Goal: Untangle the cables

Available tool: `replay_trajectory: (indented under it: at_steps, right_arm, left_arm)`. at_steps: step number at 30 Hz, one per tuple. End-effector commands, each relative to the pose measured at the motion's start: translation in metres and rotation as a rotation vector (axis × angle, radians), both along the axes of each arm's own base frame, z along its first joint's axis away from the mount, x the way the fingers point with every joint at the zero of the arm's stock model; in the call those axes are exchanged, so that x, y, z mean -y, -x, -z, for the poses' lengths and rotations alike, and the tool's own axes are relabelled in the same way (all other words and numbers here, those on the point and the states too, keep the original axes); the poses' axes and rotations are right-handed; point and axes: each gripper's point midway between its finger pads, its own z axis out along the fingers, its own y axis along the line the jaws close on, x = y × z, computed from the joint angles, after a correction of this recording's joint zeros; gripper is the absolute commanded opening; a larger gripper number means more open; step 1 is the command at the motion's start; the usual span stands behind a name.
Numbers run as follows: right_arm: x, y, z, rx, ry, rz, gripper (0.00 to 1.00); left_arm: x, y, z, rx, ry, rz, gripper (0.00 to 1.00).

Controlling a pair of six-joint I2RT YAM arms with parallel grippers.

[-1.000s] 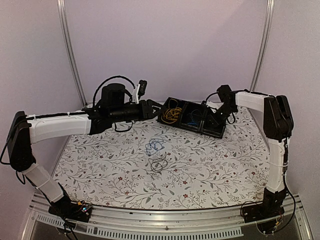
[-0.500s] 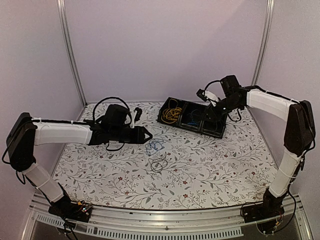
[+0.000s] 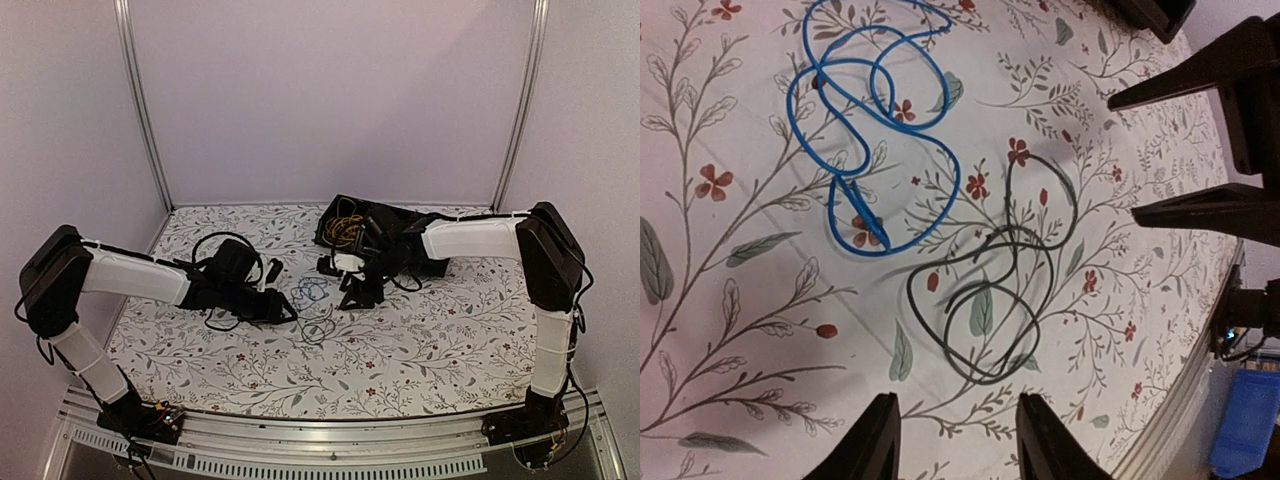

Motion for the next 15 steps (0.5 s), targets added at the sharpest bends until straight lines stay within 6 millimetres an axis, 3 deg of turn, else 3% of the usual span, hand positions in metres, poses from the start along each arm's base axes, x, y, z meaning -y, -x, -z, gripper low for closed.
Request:
replay_trajectory:
  at_steps: [1, 8, 15]
  right_arm:
    - [-0.024, -0.012, -0.006, 0.113, -0.016, -0.044, 0.55]
    - [-0.022, -0.014, -0.001, 0.108, 0.0, -0.023, 0.56]
    - [-0.018, -0.008, -0.009, 0.105, -0.018, -0.013, 0.56]
  left_arm:
    - [0.016, 0.008, 0.008, -0.09, 0.115, 0.019, 0.43]
    - [0.027, 0.004, 0.023, -0.15, 0.132, 0.017, 0.36]
    - [0.036, -0.013, 0.024, -0.114, 0.13, 0.004, 0.16]
